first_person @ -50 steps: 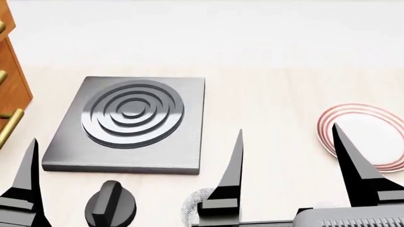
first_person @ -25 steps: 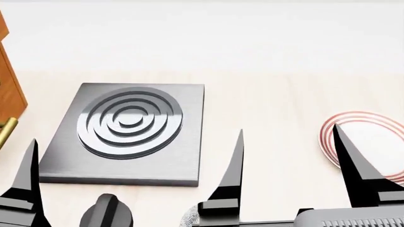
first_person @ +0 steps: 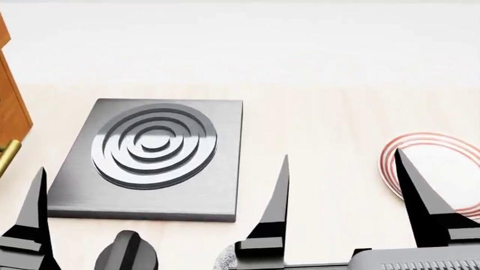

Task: Pick the akita bowl next to the ramekin and place it on the plate.

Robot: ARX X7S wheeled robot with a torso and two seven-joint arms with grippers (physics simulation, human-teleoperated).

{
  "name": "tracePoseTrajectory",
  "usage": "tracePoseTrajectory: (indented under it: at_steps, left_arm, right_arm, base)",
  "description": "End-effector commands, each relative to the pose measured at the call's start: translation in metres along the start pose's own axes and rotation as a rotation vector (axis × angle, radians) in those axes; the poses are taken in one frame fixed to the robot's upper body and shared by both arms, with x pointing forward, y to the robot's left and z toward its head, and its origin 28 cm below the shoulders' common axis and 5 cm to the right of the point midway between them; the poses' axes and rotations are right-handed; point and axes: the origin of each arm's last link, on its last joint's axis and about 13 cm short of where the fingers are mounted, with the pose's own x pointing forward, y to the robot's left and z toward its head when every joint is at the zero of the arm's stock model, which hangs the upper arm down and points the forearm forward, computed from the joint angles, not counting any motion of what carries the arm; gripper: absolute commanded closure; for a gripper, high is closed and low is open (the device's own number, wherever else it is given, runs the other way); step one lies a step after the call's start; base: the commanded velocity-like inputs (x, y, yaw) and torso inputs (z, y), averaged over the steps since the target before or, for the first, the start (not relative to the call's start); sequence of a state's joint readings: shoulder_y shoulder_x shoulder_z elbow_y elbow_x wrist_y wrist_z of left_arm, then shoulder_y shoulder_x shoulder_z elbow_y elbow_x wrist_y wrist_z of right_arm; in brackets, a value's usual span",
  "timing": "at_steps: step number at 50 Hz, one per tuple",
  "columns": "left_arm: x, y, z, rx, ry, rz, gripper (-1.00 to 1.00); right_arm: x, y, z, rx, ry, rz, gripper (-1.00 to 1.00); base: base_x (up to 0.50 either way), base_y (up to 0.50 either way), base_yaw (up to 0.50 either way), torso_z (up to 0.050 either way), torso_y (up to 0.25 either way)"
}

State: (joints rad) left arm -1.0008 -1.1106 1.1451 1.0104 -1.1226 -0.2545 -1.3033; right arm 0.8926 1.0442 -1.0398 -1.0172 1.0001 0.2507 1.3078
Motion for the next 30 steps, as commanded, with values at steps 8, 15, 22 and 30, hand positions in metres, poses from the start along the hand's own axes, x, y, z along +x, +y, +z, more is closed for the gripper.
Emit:
tracePoseTrajectory:
  at_steps: [8, 15, 22, 30]
  left_arm:
    - [0.0021, -0.0023, 0.0031, -0.021, -0.03, -0.035, -1.0]
    - [0.0027, -0.0025, 0.0027, -0.024, -0.019, -0.037, -1.0]
    - [0.0031, -0.0026, 0.003, -0.028, -0.018, -0.037, -1.0]
    - [0.0032, -0.0027, 0.0027, -0.03, -0.016, -0.036, -1.0]
  right_arm:
    - [0.0033, 0.0029, 0.0005, 0.021, -0.021, 0.025, -1.0]
    - [0.0027, 0.0028, 0.0, 0.024, -0.018, 0.025, -1.0]
    - [0.0023, 0.0026, 0.0, 0.023, -0.018, 0.026, -1.0]
    - [0.0024, 0.0028, 0.0002, 0.024, -0.017, 0.028, -1.0]
  base:
    - [0.0, 0.0, 0.0, 0.0, -0.126]
    - [0.0, 0.0, 0.0, 0.0, -0.162]
    - [0.0, 0.0, 0.0, 0.0, -0.199]
    - [0.0, 0.0, 0.0, 0.0, -0.199]
